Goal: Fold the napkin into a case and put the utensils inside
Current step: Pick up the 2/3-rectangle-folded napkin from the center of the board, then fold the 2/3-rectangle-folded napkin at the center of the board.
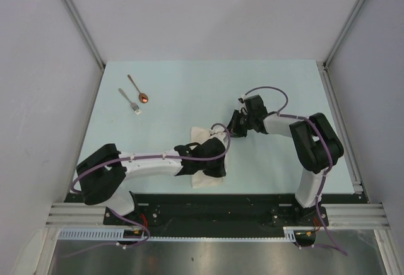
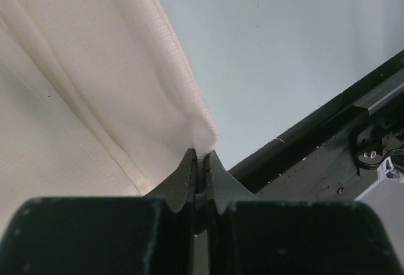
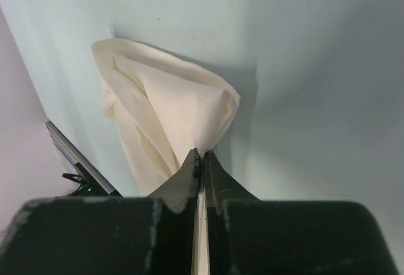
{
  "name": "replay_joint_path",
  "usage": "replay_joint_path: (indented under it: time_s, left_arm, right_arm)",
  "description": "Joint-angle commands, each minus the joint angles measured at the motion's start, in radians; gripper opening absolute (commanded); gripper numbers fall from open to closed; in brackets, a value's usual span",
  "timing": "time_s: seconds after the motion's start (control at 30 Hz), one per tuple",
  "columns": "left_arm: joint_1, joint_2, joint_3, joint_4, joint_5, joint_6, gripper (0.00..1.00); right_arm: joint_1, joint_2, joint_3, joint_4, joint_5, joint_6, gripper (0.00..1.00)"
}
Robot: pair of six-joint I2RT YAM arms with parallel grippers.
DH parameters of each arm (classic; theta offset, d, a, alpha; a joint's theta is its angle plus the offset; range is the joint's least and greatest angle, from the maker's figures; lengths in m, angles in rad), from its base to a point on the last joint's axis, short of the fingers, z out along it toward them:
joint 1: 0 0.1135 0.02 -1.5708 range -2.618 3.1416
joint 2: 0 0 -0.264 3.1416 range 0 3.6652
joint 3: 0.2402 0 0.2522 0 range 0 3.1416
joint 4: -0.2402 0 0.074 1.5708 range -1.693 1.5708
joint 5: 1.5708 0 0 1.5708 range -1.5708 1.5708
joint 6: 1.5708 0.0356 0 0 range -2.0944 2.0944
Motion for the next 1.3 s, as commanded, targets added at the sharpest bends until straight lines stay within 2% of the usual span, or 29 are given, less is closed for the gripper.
replay_joint_path:
  time_s: [0.0, 0.17, 0.47, 0.87, 1.27]
  left_arm:
    - [0.009, -0.079, -0.074, 0.091, 0.054, -0.002, 0.00]
    - [0.032, -0.149, -0.177, 0.157, 0.057, -0.017, 0.00]
    - [0.072, -0.312, -0.350, 0.283, 0.072, -0.040, 0.00]
    - [0.139, -0.403, -0.488, 0.294, 0.104, -0.053, 0.00]
    - [0.173, -0.470, -0.533, 0.183, 0.084, -0.033, 0.00]
  right_arm:
    - [0.039, -0.054, 0.117, -0.161, 0.122, -0.058, 0.00]
    - [0.082, -0.038, 0.207, -0.272, 0.208, -0.067, 0.00]
    - [0.155, 0.024, 0.330, -0.375, 0.296, -0.044, 0.00]
    - [0.264, 0.134, 0.525, -0.484, 0.371, -0.012, 0.00]
    - [0.323, 0.245, 0.690, -0.533, 0.386, 0.006, 0.00]
